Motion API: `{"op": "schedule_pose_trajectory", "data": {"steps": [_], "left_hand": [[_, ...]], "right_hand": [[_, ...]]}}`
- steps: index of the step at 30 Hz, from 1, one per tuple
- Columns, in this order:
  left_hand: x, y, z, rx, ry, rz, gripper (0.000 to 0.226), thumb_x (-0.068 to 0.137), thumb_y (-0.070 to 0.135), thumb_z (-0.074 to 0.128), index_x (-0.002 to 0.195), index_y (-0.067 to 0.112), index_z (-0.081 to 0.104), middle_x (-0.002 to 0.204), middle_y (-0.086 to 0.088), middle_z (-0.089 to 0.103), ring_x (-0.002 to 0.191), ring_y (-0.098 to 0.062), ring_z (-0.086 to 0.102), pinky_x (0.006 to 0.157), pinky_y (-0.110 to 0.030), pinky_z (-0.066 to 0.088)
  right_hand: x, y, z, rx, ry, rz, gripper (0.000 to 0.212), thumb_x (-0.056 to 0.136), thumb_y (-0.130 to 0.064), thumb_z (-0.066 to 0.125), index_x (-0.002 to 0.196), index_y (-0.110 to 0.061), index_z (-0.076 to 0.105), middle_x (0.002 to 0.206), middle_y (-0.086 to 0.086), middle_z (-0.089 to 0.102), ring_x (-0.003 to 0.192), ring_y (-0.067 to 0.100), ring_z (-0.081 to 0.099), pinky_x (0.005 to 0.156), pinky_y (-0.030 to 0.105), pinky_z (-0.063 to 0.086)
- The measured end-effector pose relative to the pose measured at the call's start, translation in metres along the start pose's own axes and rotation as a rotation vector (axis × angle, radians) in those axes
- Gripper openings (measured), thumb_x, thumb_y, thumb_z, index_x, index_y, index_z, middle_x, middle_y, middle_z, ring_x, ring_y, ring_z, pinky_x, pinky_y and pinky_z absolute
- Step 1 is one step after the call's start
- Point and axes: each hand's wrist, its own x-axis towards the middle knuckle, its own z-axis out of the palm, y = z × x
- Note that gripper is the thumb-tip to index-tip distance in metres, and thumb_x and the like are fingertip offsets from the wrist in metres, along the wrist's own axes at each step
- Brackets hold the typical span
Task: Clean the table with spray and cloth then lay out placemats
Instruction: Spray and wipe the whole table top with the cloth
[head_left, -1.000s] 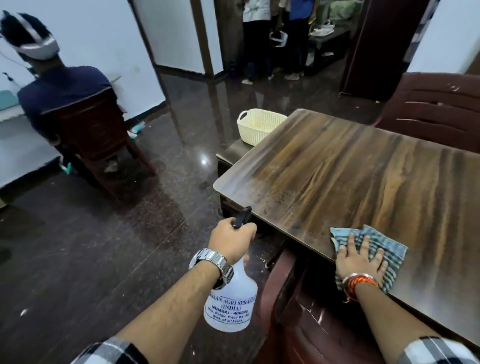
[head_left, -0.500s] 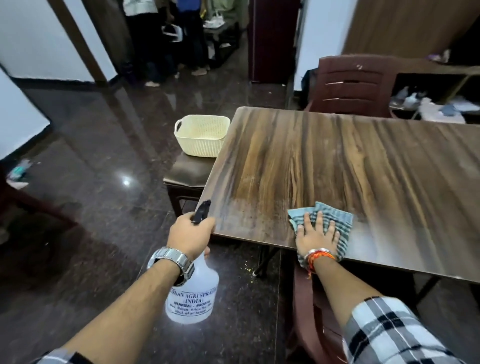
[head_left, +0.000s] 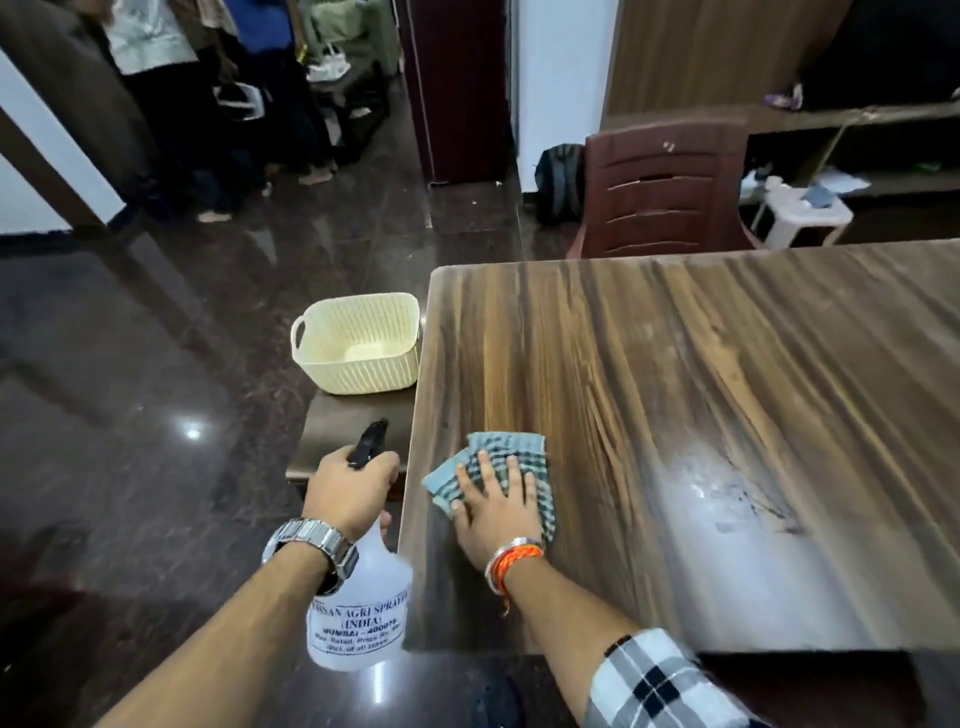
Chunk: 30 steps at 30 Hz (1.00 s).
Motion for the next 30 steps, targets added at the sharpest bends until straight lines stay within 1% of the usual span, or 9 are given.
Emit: {"op": "schedule_pose_trajectory", "data": {"steps": [5,8,11,14,16,18,23,25,30], "left_hand": [[0.064,0.025,-0.006,0.042,0.002,0.023,0.023,0.054,0.032,0.057,0.061,0.010,0.055,0.052,-0.003,0.053,0.047,-0.028,0.056,0.059,-0.039,0.050],[0.082,0.031,-0.001,0.072,-0.020,0.042,0.020,0.058,0.032,0.057,0.055,0.013,0.051,0.049,0.000,0.050,0.052,-0.026,0.046,0.056,-0.034,0.038],[0.106,0.031,0.006,0.062,-0.053,0.040,0.022,0.072,0.023,0.063,0.057,0.014,0.050,0.039,0.006,0.048,0.040,-0.021,0.053,0.055,-0.031,0.038],[0.128,0.031,0.011,0.073,-0.095,0.033,0.017,0.069,0.028,0.062,0.060,0.016,0.055,0.042,0.006,0.055,0.050,-0.030,0.068,0.062,-0.035,0.050],[0.140,0.029,0.012,0.062,-0.113,0.043,0.018,0.074,0.026,0.063,0.062,0.015,0.055,0.042,0.007,0.054,0.046,-0.028,0.066,0.060,-0.033,0.048],[0.153,0.026,0.010,0.053,-0.130,0.051,0.020,0.079,0.020,0.063,0.063,0.013,0.054,0.040,0.006,0.052,0.040,-0.024,0.063,0.057,-0.030,0.046],[0.203,0.025,0.002,0.067,-0.200,0.040,0.021,0.082,0.015,0.063,0.065,0.010,0.052,0.045,0.002,0.049,0.031,-0.020,0.053,0.051,-0.030,0.047],[0.230,0.024,-0.001,0.077,-0.230,0.043,0.021,0.084,0.013,0.063,0.067,0.009,0.052,0.048,-0.001,0.049,0.030,-0.020,0.052,0.047,-0.027,0.045],[0.299,0.031,-0.020,0.160,-0.298,0.107,0.019,0.085,0.017,0.063,0.071,0.011,0.052,0.041,0.006,0.047,0.027,-0.011,0.049,0.037,-0.017,0.036]], "right_hand": [[0.035,-0.025,0.006,-0.078,-0.072,-0.405,0.054,0.093,-0.056,0.019,0.146,-0.045,0.017,0.160,-0.008,0.003,0.145,0.034,-0.003,0.113,0.051,-0.011],[0.039,-0.020,0.009,-0.069,-0.071,-0.501,0.052,0.093,-0.057,0.022,0.144,-0.046,0.023,0.159,-0.010,0.006,0.146,0.033,-0.002,0.113,0.048,-0.013],[0.044,-0.022,0.008,0.011,-0.058,-0.435,0.051,0.092,-0.057,0.026,0.142,-0.045,0.027,0.159,-0.012,0.010,0.146,0.029,0.003,0.112,0.042,-0.013],[0.052,-0.035,0.010,0.018,-0.012,-0.239,0.051,0.088,-0.059,0.035,0.138,-0.048,0.034,0.152,-0.013,0.032,0.139,0.027,0.032,0.117,0.043,0.007],[0.064,-0.044,0.011,0.060,0.012,-0.105,0.051,0.085,-0.058,0.041,0.135,-0.046,0.042,0.144,-0.012,0.045,0.131,0.025,0.045,0.111,0.043,0.015],[0.081,-0.053,0.012,0.084,0.032,-0.040,0.053,0.083,-0.057,0.043,0.134,-0.044,0.044,0.143,-0.010,0.046,0.129,0.026,0.047,0.106,0.044,0.016],[0.139,-0.070,0.004,0.057,0.054,0.048,0.055,0.082,-0.053,0.046,0.136,-0.039,0.044,0.149,-0.006,0.040,0.133,0.030,0.042,0.109,0.043,0.014],[0.175,-0.074,0.001,0.047,0.058,0.104,0.060,0.082,-0.049,0.045,0.140,-0.039,0.037,0.154,-0.005,0.031,0.138,0.031,0.033,0.115,0.044,0.011],[0.254,-0.074,-0.016,0.000,0.073,0.213,0.068,0.085,-0.042,0.042,0.148,-0.042,0.016,0.159,-0.007,0.009,0.145,0.030,0.010,0.116,0.046,0.004]]}}
